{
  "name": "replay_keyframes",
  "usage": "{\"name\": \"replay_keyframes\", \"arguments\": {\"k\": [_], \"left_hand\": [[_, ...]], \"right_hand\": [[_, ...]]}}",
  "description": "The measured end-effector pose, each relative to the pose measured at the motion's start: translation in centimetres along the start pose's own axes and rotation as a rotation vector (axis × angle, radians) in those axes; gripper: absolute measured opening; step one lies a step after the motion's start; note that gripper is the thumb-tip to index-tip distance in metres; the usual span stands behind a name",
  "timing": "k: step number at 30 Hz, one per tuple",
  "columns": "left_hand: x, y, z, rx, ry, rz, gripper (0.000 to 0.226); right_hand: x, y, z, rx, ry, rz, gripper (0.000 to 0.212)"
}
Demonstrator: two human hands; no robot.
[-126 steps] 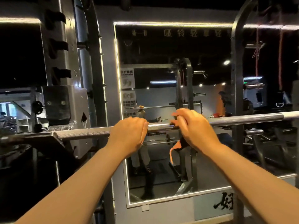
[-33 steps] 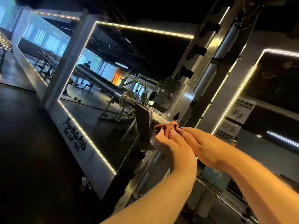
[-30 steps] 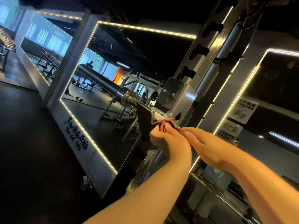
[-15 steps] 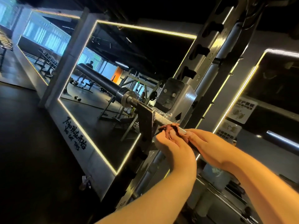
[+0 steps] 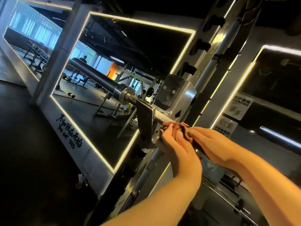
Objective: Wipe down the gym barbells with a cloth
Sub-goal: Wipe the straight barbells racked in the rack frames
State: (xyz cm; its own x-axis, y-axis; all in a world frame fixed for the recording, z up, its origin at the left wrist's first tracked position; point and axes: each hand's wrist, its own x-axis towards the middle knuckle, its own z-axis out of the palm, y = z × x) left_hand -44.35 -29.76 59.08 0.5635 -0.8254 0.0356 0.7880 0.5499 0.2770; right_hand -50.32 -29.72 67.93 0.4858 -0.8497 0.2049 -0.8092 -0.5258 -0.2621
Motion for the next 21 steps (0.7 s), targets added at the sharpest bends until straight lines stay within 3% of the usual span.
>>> {"name": "replay_keyframes", "arguments": {"k": [3, 6, 8, 11, 12, 14, 16, 17, 19, 21], "left_hand": [[3.5, 0.8, 0.6, 0.102, 0.162, 0.083, 0.034], [4.0, 1.2, 1.2, 0.073, 0.199, 0.149, 0.032], [2.0, 0.7, 1.1, 0.121, 0.122, 0.174, 0.029], [-2.0, -0.5, -0.5, 0.122, -0.142, 0.157, 0.027], [-2.5, -0.5, -0.9, 0.094, -0.171, 0.105, 0.037], [-1.1, -1.3, -1.2, 0.091, -0.141, 0.091, 0.046], [1.3, -0.3, -0.4, 0.197, -0.017, 0.172, 0.018], [2.4, 0.0, -0.1, 0.246, 0.04, 0.213, 0.015], [4.5, 0.2, 0.2, 0.273, 0.073, 0.241, 0.022], [5.1, -0.2, -0.1, 0.296, 0.064, 0.293, 0.046]], "right_hand": [[0.0, 0.1, 0.1, -0.058, -0.002, -0.003, 0.022], [0.0, 0.0, 0.1, -0.09, -0.002, 0.011, 0.023], [0.0, -0.3, 0.1, -0.071, -0.015, 0.014, 0.019], [0.0, -0.5, 0.1, -0.013, -0.035, 0.025, 0.023], [0.0, -0.6, 0.1, -0.014, -0.037, 0.023, 0.029], [-0.1, -0.6, 0.2, -0.046, -0.036, 0.007, 0.04], [-0.1, -0.5, 0.1, -0.053, -0.045, 0.007, 0.036], [-0.1, -0.5, 0.1, -0.047, -0.055, 0.013, 0.033], [-0.1, -0.5, 0.0, -0.056, -0.056, 0.016, 0.034], [-0.1, -0.8, 0.1, -0.049, -0.054, 0.018, 0.036]]}}
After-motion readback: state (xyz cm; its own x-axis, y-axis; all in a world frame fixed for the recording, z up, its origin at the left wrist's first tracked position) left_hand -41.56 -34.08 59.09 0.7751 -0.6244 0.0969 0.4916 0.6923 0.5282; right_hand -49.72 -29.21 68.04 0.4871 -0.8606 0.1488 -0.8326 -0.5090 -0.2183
